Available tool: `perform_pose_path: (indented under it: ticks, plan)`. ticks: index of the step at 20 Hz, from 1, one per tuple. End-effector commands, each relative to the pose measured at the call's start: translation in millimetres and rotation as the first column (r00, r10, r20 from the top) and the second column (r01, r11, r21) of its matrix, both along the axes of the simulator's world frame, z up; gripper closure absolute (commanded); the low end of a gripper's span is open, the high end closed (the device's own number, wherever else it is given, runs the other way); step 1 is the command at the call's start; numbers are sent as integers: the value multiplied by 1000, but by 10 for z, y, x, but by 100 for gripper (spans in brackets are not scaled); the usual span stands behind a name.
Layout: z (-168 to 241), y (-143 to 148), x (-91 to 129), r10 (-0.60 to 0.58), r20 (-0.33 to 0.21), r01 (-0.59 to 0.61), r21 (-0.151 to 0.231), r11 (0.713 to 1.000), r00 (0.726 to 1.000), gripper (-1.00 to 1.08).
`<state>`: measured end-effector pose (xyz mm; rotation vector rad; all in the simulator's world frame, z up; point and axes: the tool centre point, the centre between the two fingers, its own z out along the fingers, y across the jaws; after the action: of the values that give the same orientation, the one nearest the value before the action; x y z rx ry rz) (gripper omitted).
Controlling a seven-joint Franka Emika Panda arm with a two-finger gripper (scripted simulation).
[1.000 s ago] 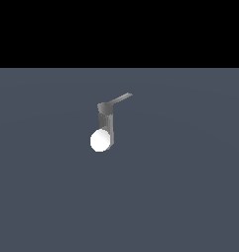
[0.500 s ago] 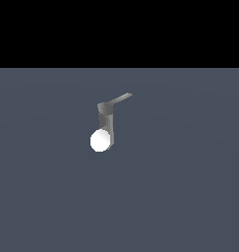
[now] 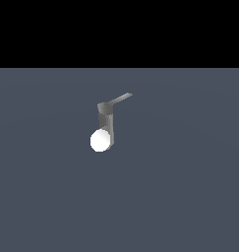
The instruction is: Turn on the faucet by rotating a designated handle.
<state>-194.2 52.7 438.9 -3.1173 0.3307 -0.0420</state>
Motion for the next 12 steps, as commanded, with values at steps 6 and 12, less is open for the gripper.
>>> perform_pose_path:
  ticks: [6,12]
  plan:
    - [-376,122,413,-182,-4,182,4,983,983,108]
    - [-674,161,757,-323,-8,323,7,946,946,108]
